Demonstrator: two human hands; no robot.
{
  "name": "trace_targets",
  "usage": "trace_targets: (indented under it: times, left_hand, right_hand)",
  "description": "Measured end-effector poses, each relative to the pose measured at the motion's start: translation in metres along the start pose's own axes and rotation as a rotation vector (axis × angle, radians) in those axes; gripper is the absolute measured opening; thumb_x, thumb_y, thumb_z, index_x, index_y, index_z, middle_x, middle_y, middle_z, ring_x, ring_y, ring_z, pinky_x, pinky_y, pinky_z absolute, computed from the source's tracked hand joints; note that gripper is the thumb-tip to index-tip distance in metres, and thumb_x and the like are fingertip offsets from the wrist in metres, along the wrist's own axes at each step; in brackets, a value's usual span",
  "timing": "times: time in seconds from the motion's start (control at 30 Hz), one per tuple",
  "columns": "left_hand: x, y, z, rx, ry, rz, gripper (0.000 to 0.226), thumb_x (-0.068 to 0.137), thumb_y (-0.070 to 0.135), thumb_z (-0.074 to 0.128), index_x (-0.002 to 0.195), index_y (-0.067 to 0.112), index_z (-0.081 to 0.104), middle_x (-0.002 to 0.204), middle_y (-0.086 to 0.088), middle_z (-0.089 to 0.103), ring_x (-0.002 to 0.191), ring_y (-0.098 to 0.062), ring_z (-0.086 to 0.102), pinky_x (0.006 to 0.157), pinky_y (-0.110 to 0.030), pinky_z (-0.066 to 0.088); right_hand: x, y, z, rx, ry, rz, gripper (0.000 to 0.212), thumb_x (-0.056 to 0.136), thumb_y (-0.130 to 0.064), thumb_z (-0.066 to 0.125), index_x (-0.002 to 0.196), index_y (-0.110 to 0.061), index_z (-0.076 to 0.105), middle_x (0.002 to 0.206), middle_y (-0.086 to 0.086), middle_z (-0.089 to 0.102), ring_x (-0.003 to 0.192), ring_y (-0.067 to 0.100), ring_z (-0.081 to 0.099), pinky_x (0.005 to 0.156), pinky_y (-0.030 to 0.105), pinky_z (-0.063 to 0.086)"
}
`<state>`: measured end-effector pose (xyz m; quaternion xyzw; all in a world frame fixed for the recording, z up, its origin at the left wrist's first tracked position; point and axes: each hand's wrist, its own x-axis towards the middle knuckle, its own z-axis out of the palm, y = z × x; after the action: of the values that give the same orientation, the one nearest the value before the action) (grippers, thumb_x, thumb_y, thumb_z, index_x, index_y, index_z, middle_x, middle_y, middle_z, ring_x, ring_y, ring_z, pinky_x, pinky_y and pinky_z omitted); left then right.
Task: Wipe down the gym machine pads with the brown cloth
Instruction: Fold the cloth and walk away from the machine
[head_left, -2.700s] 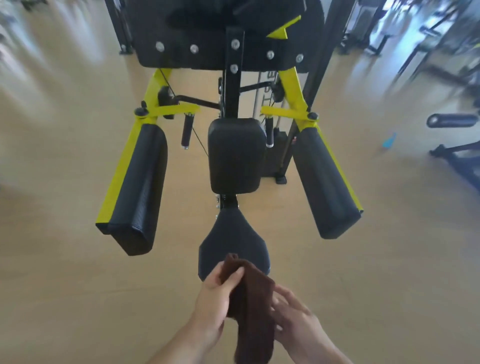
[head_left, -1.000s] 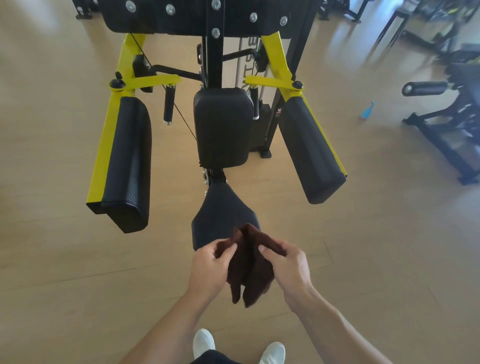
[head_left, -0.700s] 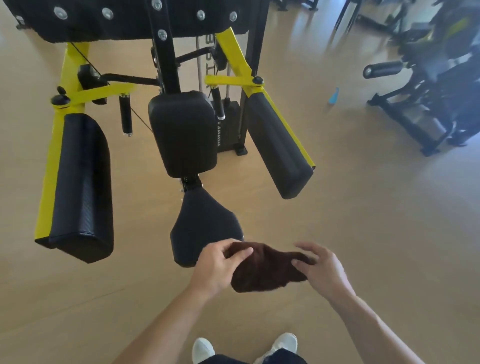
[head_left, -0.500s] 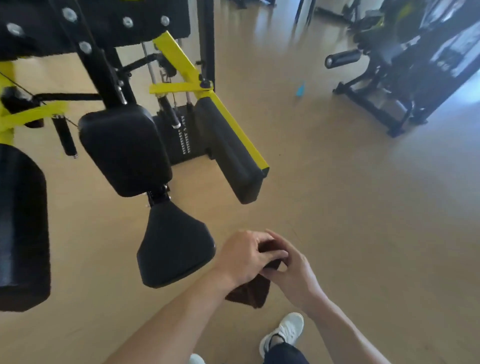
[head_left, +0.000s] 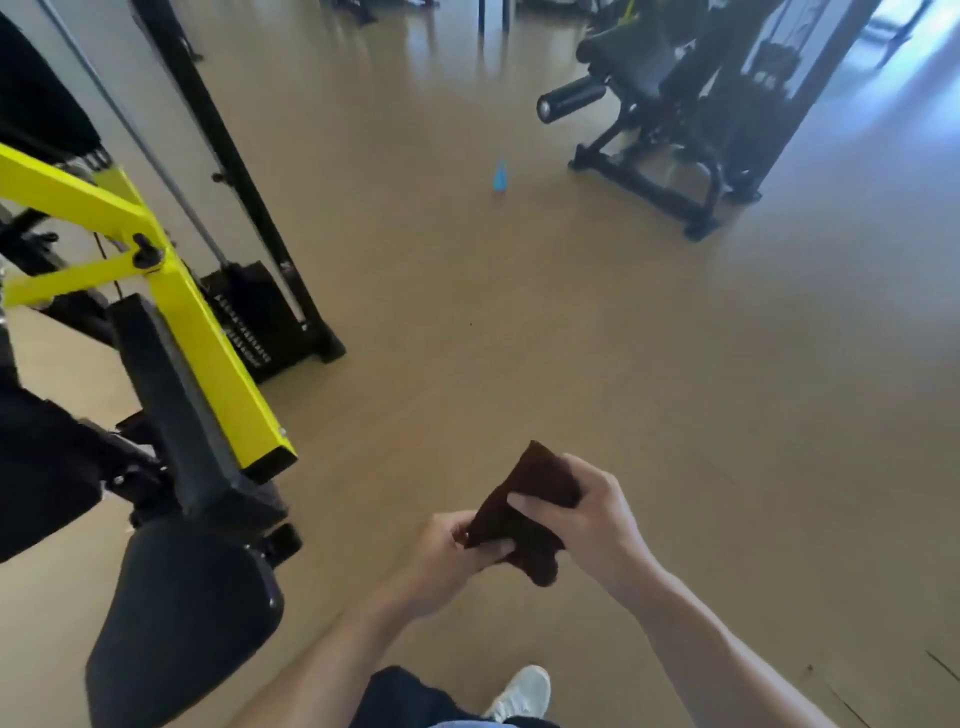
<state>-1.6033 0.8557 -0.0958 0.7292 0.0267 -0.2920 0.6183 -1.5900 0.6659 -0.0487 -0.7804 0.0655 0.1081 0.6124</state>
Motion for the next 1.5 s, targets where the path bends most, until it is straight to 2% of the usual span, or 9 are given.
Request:
trace_targets:
  times: [0.1, 0.27, 0.47, 0.6, 0.77, 1.0, 1.2, 1.37, 1.5]
  left_hand:
    - [0.044, 0.031, 0.013, 0.012, 0.169, 0.069, 0.015, 0.089, 0.03, 0.073, 0.099, 0.019, 0.077, 0.09, -0.004, 0.078, 0.088, -0.015, 0.072, 0.078, -0.022, 0.052]
    - [0.124, 0.1, 0.03, -0.119, 0.275, 0.198, 0.005, 0.087, 0.009, 0.074, 0.09, 0.007, 0.078, 0.081, -0.012, 0.076, 0.076, -0.011, 0.069, 0.07, -0.02, 0.053]
    - [0.252, 0.164, 0.032, -0.077, 0.183, 0.236, 0.015, 0.084, 0.017, 0.08, 0.094, 0.017, 0.069, 0.081, -0.009, 0.073, 0.075, -0.023, 0.072, 0.061, -0.029, 0.057]
    - [0.344, 0.211, 0.024, 0.07, 0.005, 0.294, 0.023, 0.095, 0.018, 0.068, 0.112, 0.025, 0.053, 0.086, -0.002, 0.068, 0.074, -0.019, 0.069, 0.055, -0.029, 0.055]
    - [0.462, 0.278, 0.025, 0.14, -0.148, 0.331, 0.014, 0.087, 0.005, 0.074, 0.085, 0.019, 0.072, 0.079, 0.008, 0.07, 0.071, -0.004, 0.065, 0.062, -0.014, 0.047]
    - [0.623, 0.353, 0.052, 0.176, -0.007, 0.378, 0.015, 0.067, 0.01, 0.091, 0.077, 0.017, 0.083, 0.082, -0.001, 0.075, 0.072, -0.019, 0.069, 0.066, -0.029, 0.054]
    - [0.754, 0.426, 0.091, 0.173, -0.014, 0.339, 0.015, 0.065, 0.009, 0.092, 0.068, 0.014, 0.078, 0.08, -0.017, 0.069, 0.063, -0.038, 0.068, 0.055, -0.028, 0.055]
    - [0.847, 0.481, 0.12, 0.235, 0.062, 0.35, 0.018, 0.073, 0.008, 0.088, 0.082, 0.017, 0.075, 0.079, -0.007, 0.073, 0.07, -0.026, 0.074, 0.06, -0.023, 0.058]
    - [0.918, 0.513, 0.139, 0.305, 0.078, 0.368, 0.032, 0.083, 0.013, 0.081, 0.109, 0.029, 0.073, 0.084, 0.007, 0.074, 0.079, -0.012, 0.074, 0.073, -0.024, 0.061]
  right_hand:
    - [0.036, -0.005, -0.052, 0.09, 0.075, -0.008, 0.016, 0.077, -0.019, 0.088, 0.084, -0.025, 0.075, 0.081, 0.003, 0.077, 0.076, 0.023, 0.074, 0.067, 0.043, 0.062]
    - [0.106, 0.009, -0.116, 0.169, 0.174, -0.004, 0.009, 0.084, -0.012, 0.082, 0.092, -0.015, 0.078, 0.088, 0.009, 0.079, 0.086, 0.027, 0.075, 0.082, 0.046, 0.059]
    - [0.206, 0.022, -0.176, 0.081, 0.246, -0.067, 0.049, 0.092, -0.006, 0.073, 0.121, -0.045, 0.067, 0.094, -0.006, 0.078, 0.092, 0.012, 0.074, 0.083, 0.026, 0.059]
    - [0.282, 0.012, -0.224, -0.039, 0.291, -0.168, 0.037, 0.092, -0.001, 0.071, 0.105, -0.034, 0.08, 0.103, -0.013, 0.076, 0.101, 0.014, 0.072, 0.082, 0.029, 0.058]
    - [0.37, -0.004, -0.296, 0.005, 0.348, -0.21, 0.027, 0.089, -0.008, 0.071, 0.105, -0.026, 0.083, 0.112, -0.006, 0.074, 0.107, 0.022, 0.069, 0.083, 0.038, 0.059]
    - [0.487, -0.009, -0.416, -0.067, 0.252, -0.135, 0.019, 0.082, -0.015, 0.078, 0.095, -0.028, 0.085, 0.112, -0.007, 0.074, 0.106, 0.02, 0.071, 0.089, 0.033, 0.058]
    - [0.608, -0.013, -0.525, -0.124, 0.191, 0.037, 0.017, 0.075, -0.012, 0.089, 0.077, -0.028, 0.082, 0.081, -0.007, 0.077, 0.081, 0.01, 0.074, 0.076, 0.025, 0.055]
    - [0.71, -0.021, -0.593, -0.11, 0.233, 0.094, 0.035, 0.071, -0.01, 0.09, 0.072, -0.029, 0.062, 0.073, -0.006, 0.068, 0.064, 0.008, 0.062, 0.064, 0.021, 0.047]
    - [0.783, -0.035, -0.639, -0.389, 0.071, 0.124, 0.026, 0.077, -0.023, 0.085, 0.094, -0.04, 0.075, 0.082, -0.011, 0.066, 0.08, 0.005, 0.063, 0.071, 0.021, 0.05]
